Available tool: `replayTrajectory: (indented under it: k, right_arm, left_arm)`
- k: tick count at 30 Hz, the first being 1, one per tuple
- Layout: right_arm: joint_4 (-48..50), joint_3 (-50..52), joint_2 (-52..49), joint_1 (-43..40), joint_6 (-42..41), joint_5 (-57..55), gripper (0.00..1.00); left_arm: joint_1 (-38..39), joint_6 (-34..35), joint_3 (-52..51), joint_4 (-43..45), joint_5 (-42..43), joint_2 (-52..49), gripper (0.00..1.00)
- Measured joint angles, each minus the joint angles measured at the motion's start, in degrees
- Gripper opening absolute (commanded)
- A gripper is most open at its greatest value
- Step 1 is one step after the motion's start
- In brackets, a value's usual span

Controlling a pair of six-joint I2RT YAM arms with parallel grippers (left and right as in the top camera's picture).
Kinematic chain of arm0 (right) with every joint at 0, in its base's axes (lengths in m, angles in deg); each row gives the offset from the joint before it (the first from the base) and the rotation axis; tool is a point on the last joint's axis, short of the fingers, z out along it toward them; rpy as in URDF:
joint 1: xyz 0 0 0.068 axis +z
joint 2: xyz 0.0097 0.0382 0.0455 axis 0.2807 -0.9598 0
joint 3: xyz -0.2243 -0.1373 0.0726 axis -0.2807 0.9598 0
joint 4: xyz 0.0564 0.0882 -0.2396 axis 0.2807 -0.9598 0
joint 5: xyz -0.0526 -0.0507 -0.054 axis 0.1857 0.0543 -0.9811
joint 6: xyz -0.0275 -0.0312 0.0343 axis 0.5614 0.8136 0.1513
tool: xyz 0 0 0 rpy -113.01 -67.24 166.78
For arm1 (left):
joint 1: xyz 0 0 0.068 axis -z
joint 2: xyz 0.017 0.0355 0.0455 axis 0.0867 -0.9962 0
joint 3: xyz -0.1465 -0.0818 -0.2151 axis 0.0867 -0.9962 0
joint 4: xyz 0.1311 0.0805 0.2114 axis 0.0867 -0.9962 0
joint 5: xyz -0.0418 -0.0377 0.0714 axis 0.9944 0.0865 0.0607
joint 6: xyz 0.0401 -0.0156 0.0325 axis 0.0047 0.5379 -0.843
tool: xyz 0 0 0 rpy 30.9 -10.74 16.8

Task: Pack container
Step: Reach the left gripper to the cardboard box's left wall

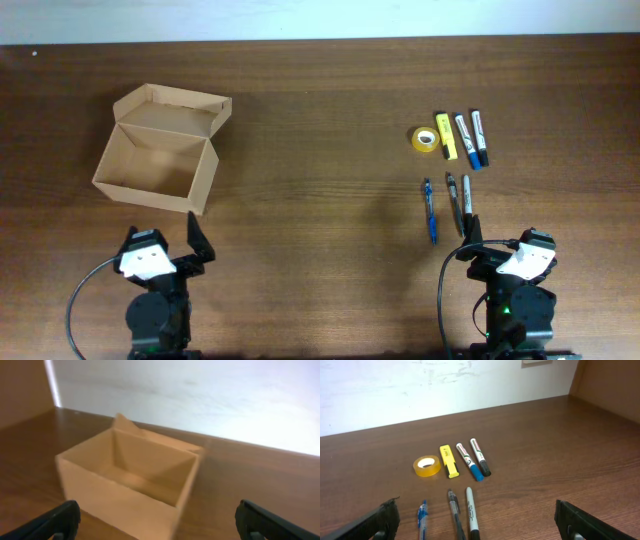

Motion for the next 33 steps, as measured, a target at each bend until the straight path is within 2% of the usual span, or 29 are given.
replayTrajectory:
  k: [3, 7, 12, 17, 20, 23, 29, 31, 33]
  right_arm:
    - [0.02, 0.00, 0.00, 0.00, 0.00, -0.02, 1.00]
    - [0.02, 0.00, 0.04, 0.00, 0.00, -0.02, 0.99]
    - [0.11, 0.02, 0.07, -0.02, 0.00, -0.07, 0.99]
    - [0.20, 0.04, 0.07, -0.04, 0.00, -0.02, 0.99]
    - [0.15, 0.04, 0.07, -0.04, 0.00, -0.04, 0.99]
    - [0.15, 0.04, 0.07, -0.04, 0.00, -0.02, 0.99]
    - [0.15, 0.04, 0.07, -0.04, -0.02, -0.02, 0.99]
    - [0.15, 0.04, 0.07, -0.04, 0.00, -0.02, 0.99]
    - [0.15, 0.04, 0.07, -0.04, 0.02, -0.02, 0.99]
  left_arm:
    - [0.00, 0.00, 7.72, -9.86, 2.08, -3.96, 1.00]
    - [0.00, -0.07, 23.47, -20.44, 3.37, -16.02, 1.00]
    - [0.00, -3.78, 48.74, -32.44, 4.66, -38.88, 1.00]
    - [0.00, -10.86, 73.55, -50.14, 5.64, -62.79, 1.00]
    - [0.00, -13.07, 84.24, -57.00, 7.21, -73.83, 1.00]
    - [0.00, -14.32, 90.07, -59.84, 9.29, -80.70, 1.00]
    - [0.00, -14.95, 91.71, -61.26, 11.78, -86.62, 1.00]
    - [0.00, -15.10, 91.82, -62.05, 12.96, -88.65, 0.91]
    - [-0.02, -15.58, 91.84, -62.12, 13.53, -90.90, 0.89]
